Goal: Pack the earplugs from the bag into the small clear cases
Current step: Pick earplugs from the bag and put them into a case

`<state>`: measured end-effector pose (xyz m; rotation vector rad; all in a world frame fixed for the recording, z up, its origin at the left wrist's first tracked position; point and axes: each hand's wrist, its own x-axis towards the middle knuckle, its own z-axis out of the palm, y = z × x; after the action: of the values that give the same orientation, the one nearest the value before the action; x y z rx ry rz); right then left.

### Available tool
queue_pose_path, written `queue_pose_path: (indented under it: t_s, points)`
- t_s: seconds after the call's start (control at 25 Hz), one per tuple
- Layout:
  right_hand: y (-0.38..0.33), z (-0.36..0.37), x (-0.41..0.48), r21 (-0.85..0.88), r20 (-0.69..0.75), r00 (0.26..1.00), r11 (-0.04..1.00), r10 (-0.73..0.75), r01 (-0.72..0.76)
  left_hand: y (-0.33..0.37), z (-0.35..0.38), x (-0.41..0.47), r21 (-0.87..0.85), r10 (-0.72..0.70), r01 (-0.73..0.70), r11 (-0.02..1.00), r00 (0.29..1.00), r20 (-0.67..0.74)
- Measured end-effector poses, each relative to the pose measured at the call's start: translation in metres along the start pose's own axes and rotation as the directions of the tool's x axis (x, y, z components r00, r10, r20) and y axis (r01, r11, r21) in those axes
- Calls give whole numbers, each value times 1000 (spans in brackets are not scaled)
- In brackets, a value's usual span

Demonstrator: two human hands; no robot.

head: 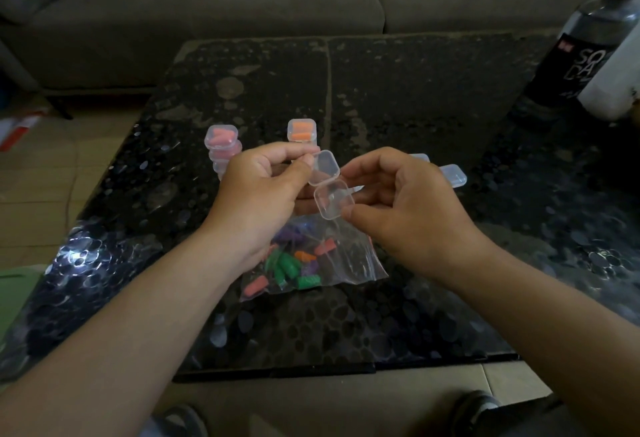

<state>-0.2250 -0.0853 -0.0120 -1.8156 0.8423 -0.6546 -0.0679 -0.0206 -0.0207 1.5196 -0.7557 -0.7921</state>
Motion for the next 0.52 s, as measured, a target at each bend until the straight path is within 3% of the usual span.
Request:
queue_pose_path:
  t_s: [0.16, 0.32, 0.4, 0.52]
  points:
    - [-2, -2, 1, -54, -14, 1000, 998, 18, -19, 5, 0, -7, -33, -56, 62, 998, 984, 170]
    - [-2, -8, 7, -32, -78, 992, 994, 99, -101, 10, -10, -6, 34, -45, 41, 999, 989, 144]
    - [2, -13, 9, -107, -94, 984, 981, 154, -163, 13, -15, -7, 50, -68, 62, 997, 986, 151]
    - [7, -13, 10, -205, 38, 952, 934, 305, -291, 14, -22, -9, 78, -117, 107, 991, 983, 140]
